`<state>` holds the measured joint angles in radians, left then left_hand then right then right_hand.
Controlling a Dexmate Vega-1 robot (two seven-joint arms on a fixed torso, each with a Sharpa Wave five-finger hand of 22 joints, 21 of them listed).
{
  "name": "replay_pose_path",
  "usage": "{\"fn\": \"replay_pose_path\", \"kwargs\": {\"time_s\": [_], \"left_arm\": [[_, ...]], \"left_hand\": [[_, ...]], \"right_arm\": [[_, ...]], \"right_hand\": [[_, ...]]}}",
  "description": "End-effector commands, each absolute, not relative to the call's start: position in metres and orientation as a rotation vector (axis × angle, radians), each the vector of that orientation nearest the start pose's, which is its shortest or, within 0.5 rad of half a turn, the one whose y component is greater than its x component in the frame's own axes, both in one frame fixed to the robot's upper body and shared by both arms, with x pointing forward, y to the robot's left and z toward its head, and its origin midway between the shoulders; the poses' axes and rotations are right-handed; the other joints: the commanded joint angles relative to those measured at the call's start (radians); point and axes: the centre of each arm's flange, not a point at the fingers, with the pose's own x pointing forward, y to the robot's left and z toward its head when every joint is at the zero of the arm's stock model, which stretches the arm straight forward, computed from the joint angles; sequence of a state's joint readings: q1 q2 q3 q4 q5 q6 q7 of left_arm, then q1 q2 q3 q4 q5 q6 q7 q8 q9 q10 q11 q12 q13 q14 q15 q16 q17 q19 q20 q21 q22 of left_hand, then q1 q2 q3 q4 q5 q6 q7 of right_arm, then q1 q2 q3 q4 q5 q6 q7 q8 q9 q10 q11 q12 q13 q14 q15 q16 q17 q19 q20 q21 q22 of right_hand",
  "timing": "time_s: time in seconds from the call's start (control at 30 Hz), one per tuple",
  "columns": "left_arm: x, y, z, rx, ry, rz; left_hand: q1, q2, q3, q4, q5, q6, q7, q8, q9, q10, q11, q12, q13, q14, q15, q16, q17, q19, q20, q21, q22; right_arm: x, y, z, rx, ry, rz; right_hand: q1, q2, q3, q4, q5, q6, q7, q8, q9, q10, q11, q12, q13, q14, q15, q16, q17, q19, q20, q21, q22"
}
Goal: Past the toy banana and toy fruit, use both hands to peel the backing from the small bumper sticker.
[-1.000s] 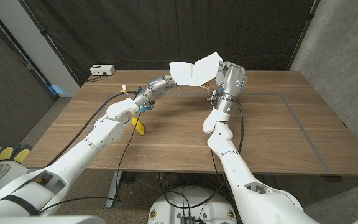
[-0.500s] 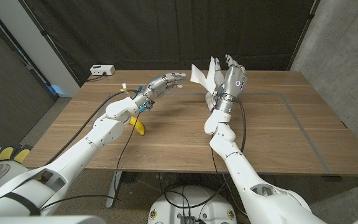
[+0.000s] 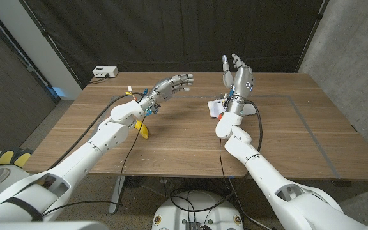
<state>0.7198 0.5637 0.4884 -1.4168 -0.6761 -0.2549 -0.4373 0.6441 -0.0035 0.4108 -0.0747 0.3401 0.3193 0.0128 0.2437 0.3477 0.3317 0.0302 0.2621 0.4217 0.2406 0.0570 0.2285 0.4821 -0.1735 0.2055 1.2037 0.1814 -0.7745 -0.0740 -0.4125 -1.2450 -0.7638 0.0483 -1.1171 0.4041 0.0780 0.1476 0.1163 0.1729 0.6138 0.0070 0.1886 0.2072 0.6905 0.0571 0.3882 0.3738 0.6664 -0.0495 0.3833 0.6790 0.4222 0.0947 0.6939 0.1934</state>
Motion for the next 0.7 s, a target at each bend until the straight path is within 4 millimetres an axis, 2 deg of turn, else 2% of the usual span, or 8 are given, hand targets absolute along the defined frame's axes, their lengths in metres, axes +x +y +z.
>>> {"fn": "replay_pose_path", "kwargs": {"time_s": [0.03,0.3,0.43,0.57,0.7], "left_arm": [[0.610,0.188,0.041,0.202,-0.704,-0.684],[0.609,0.211,0.031,0.232,-0.712,-0.584],[0.606,0.230,0.024,0.248,-0.708,-0.548],[0.598,0.250,0.013,0.280,-0.700,-0.499],[0.593,0.266,0.000,0.246,-0.674,-0.463]], "left_hand": [[0.000,0.011,0.004,-0.007,-0.015,0.004,0.010,-0.010,-0.009,-0.001,0.004,-0.006,-0.003,-0.003,0.003,-0.003,-0.004,-0.092,0.007,-0.010,0.000],[0.001,0.020,0.008,-0.012,-0.035,0.021,0.010,-0.014,-0.025,0.005,0.001,-0.006,-0.009,-0.002,-0.002,-0.005,-0.016,-0.089,0.006,-0.018,0.001],[0.001,0.040,0.016,-0.011,-0.047,0.025,0.015,-0.019,-0.036,0.008,0.005,-0.008,-0.013,0.003,0.001,-0.003,-0.022,-0.087,0.006,-0.024,0.001],[-0.001,0.052,0.020,-0.010,-0.056,0.030,0.020,-0.022,-0.045,0.009,0.008,-0.009,-0.017,0.003,0.001,-0.003,-0.027,-0.084,0.006,-0.028,0.001],[-0.001,0.057,0.023,-0.011,-0.061,0.033,0.020,-0.024,-0.050,0.011,0.007,-0.009,-0.019,0.003,0.000,-0.003,-0.030,-0.082,0.006,-0.030,0.001]], "right_arm": [[0.607,-0.160,0.029,-0.576,-1.123,-0.733],[0.612,-0.149,0.038,-0.611,-1.133,-0.700],[0.612,-0.139,0.042,-0.620,-1.123,-0.683],[0.609,-0.119,0.040,-0.639,-1.141,-0.672],[0.614,-0.095,0.036,-0.628,-1.153,-0.619]], "right_hand": [[-0.015,0.003,0.003,0.008,0.003,0.001,0.008,0.004,0.002,0.000,0.005,-0.003,0.004,0.000,0.007,-0.003,0.001,-0.007,-0.001,-0.003,0.001],[-0.006,0.009,0.010,-0.001,0.008,0.004,0.007,0.007,0.002,0.001,0.004,-0.003,0.006,0.002,0.004,-0.003,0.000,-0.006,0.000,-0.003,0.001],[0.006,0.013,0.017,-0.010,0.011,0.009,0.006,0.009,0.001,0.001,0.004,-0.002,0.006,0.006,0.003,-0.001,0.000,-0.005,0.001,-0.002,0.001],[0.015,0.016,0.024,-0.018,0.013,0.013,0.006,0.011,0.001,0.002,0.004,-0.003,0.006,0.007,0.001,-0.001,-0.001,-0.005,0.002,-0.003,0.001],[0.019,0.018,0.027,-0.023,0.014,0.015,0.006,0.011,0.000,0.005,0.001,-0.002,0.005,0.009,-0.004,-0.001,-0.002,-0.001,0.000,-0.001,0.000]]}}
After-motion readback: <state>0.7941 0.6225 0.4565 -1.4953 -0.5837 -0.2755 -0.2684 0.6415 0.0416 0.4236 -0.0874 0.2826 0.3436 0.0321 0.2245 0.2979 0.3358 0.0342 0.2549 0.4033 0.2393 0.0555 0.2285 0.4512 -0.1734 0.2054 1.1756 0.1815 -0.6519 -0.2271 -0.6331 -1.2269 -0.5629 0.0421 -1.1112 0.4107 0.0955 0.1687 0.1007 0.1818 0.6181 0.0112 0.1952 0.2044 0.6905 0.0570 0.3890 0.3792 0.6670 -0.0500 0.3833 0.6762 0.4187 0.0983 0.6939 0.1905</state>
